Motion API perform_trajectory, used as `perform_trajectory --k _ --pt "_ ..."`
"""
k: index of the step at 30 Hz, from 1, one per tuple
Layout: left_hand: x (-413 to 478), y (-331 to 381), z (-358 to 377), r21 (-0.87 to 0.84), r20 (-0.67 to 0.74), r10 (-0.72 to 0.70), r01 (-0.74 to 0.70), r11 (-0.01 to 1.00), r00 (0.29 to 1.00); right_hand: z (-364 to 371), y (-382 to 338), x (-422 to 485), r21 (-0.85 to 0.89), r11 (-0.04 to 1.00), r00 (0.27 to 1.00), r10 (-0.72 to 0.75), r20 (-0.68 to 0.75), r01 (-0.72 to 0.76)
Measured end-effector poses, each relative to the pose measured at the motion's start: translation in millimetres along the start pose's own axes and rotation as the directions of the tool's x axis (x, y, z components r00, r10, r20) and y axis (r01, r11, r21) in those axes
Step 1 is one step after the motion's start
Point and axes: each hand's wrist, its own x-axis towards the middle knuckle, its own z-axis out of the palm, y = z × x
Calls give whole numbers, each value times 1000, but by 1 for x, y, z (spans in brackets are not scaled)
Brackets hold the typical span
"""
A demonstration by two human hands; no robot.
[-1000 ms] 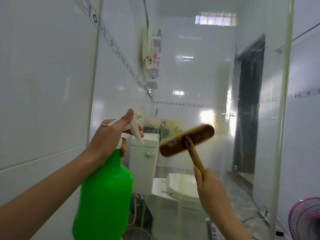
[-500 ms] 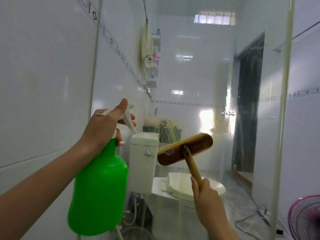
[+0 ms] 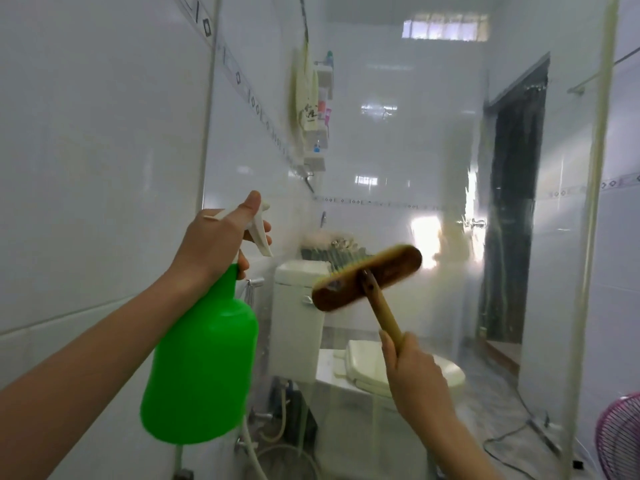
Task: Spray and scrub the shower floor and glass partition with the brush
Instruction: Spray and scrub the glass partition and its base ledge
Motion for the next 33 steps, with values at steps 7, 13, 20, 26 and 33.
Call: perform_trajectory --k 7,13,20,26,33 --pt "0 -2 -6 19 -11 -14 14 1000 1000 3 -60 58 0 980 978 -196 -68 197" --pt "5 7 -15 13 -72 -10 11 1000 997 8 -23 -5 -60 996 998 -59 21 60" --pt "8 7 -18 64 -121 19 -11 998 993 4 -90 83 -9 959 952 -282 -118 283" --pt "8 9 -16 49 -125 28 -22 999 992 12 -22 17 -81 989 993 -120 11 121" --pt "8 6 -21 56 -149 34 -26 998 988 -8 -127 126 -60 934 924 -357 -139 352"
